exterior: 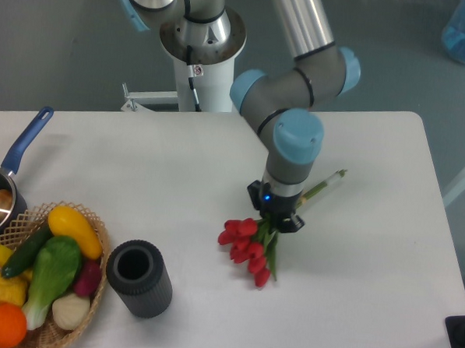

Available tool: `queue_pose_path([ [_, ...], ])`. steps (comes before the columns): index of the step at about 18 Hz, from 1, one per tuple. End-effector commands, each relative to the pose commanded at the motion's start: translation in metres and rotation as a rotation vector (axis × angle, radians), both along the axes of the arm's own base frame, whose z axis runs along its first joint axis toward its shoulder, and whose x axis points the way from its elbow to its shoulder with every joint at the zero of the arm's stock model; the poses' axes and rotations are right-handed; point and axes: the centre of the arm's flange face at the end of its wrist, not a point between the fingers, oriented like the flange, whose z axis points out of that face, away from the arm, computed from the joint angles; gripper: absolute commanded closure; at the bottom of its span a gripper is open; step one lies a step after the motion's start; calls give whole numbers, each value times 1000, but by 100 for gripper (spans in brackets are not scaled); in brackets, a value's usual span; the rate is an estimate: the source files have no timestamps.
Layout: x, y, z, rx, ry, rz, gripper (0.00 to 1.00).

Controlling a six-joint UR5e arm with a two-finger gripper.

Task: Pick up the flowers from the table
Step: 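Lift the gripped tulip bunch up off the table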

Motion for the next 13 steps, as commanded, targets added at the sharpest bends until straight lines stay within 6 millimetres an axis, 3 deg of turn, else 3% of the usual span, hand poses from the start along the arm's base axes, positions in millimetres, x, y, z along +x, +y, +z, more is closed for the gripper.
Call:
queue_pose_path([
  [2,-6,1,23,2,3,6,100],
  [7,-27,21,102,40,52,-15,100],
  [10,-28,28,122,69,82,-28,100],
  [13,-28,27,124,58,75,-33,100],
])
